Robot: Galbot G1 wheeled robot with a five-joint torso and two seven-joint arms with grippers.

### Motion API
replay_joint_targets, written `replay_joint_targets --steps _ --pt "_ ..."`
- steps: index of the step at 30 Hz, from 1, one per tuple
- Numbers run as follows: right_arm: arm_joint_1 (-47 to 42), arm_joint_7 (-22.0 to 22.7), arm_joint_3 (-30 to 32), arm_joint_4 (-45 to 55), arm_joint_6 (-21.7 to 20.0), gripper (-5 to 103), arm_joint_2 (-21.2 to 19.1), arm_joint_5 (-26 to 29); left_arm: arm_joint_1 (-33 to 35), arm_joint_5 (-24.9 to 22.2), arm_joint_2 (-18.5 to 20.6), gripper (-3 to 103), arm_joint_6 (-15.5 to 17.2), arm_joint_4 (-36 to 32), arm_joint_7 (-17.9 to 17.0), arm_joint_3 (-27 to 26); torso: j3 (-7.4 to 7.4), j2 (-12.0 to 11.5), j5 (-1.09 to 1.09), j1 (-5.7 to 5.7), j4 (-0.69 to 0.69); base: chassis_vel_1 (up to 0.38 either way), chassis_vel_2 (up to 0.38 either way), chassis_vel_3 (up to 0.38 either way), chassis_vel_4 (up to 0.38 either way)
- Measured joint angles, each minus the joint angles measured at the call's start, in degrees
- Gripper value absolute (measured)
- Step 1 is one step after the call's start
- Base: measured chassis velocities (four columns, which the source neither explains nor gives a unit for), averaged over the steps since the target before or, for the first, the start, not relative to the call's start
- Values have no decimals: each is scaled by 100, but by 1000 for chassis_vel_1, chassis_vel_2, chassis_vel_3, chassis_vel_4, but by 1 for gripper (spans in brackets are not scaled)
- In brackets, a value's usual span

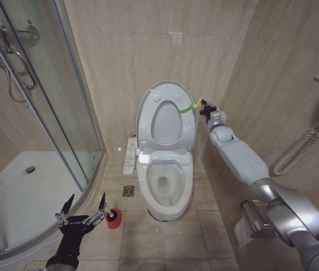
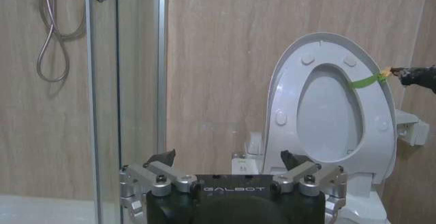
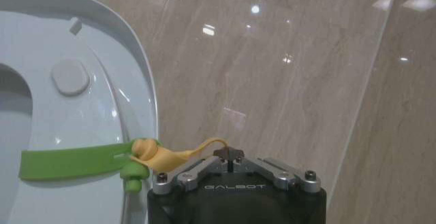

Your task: Open the toilet lid, clean the toilet bowl with a toilet brush, close the toilet lid, and flush.

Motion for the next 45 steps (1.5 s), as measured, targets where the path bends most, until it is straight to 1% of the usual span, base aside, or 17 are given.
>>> replay_joint_targets --steps 5,6,12,13,19,20,27,28,34,35,37,43,45 --pt "-78 37 -11 174 -68 0 -111 74 0 0 0 100 0 0 0 0 0 0 0 0 -1 0 0 0 0" --pt "-104 44 -11 215 -75 12 -138 85 0 0 0 100 0 0 0 0 0 0 0 0 -1 0 0 0 0" --pt "-221 56 -8 429 -108 12 -237 133 0 0 0 100 0 0 0 0 0 0 0 0 -1 0 0 0 0" --pt "-257 58 -4 495 -114 40 -260 146 0 0 0 100 0 0 0 0 0 0 0 0 -1 0 0 0 0" --pt "-398 72 28 747 -127 40 -406 197 0 0 0 100 0 0 0 0 0 0 0 0 0 0 0 0 0" --pt "-424 72 34 792 -128 67 -439 210 0 0 0 100 0 0 0 0 0 0 0 0 -1 0 0 0 0" --pt "-618 44 146 1089 -129 67 -656 278 0 0 0 100 0 0 0 0 0 0 0 0 -1 0 0 0 0" --pt "-663 38 170 1163 -129 91 -695 306 0 0 0 100 0 0 0 0 0 0 0 0 -1 0 0 0 0" --pt "-862 16 267 1474 -165 91 -850 398 0 0 0 100 0 0 0 0 0 0 0 0 -2 0 0 0 0" --pt "-950 -4 322 1591 -170 94 -917 410 0 0 0 100 0 0 0 0 0 0 -1 0 -1 0 0 0 0" --pt "-1202 -18 465 1925 -196 94 -1076 481 0 0 0 100 0 0 0 0 0 0 -1 0 -1 0 0 0 0" --pt "-1562 -16 653 2335 -259 94 -1265 587 0 0 0 100 0 0 0 0 0 0 0 0 -1 0 0 0 0" --pt "-1850 -15 805 2598 -308 94 -1393 667 0 0 0 100 0 0 0 0 0 0 -1 0 0 0 0 0 0"
